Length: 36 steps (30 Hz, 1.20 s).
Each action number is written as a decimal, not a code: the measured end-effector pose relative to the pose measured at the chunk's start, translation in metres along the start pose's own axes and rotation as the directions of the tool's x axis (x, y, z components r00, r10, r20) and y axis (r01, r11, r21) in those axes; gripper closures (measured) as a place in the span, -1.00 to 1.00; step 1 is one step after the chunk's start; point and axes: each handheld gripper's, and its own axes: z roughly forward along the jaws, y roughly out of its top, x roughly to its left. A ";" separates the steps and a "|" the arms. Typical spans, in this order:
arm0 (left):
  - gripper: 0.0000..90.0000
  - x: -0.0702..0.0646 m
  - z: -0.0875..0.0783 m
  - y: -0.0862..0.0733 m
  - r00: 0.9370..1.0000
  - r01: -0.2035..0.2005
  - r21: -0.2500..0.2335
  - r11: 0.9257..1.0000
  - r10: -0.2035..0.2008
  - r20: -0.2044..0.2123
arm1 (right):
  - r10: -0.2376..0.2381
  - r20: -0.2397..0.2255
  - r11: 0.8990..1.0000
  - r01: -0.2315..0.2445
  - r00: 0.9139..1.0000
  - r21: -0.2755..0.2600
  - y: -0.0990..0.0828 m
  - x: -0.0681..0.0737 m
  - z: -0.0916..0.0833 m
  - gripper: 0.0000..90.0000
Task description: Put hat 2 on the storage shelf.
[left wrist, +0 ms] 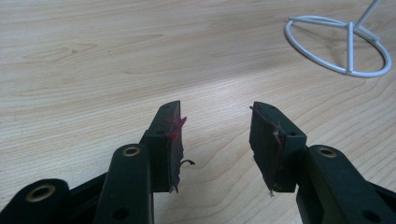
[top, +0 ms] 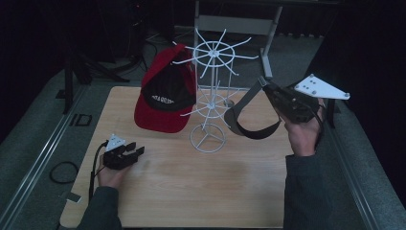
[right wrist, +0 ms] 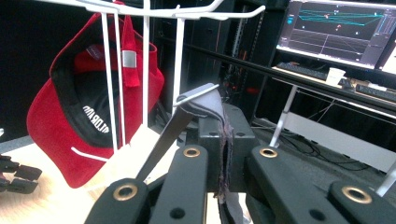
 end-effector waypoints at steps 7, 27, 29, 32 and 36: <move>0.21 0.000 0.000 0.000 1.000 0.001 0.000 1.000 -0.001 0.000 | 0.005 -0.004 1.000 -0.006 1.000 -0.025 0.009 -0.003 -0.001 0.96; 0.20 0.000 0.000 0.000 1.000 0.002 -0.005 1.000 -0.002 0.000 | 0.030 -0.026 0.996 -0.032 0.999 -0.080 0.028 -0.009 -0.001 0.96; 0.21 0.000 0.000 0.000 1.000 0.002 -0.005 1.000 -0.002 0.000 | 0.033 -0.029 0.996 -0.035 0.999 -0.082 0.029 -0.009 -0.001 0.96; 0.20 0.000 0.000 0.000 1.000 0.003 -0.008 1.000 -0.003 -0.002 | 0.026 -0.028 0.996 -0.028 0.999 -0.084 0.032 -0.008 -0.001 0.96; 0.20 0.000 -0.001 0.000 1.000 0.002 -0.009 1.000 -0.002 -0.001 | 0.023 -0.030 0.996 -0.025 0.999 -0.091 0.036 -0.007 -0.001 0.96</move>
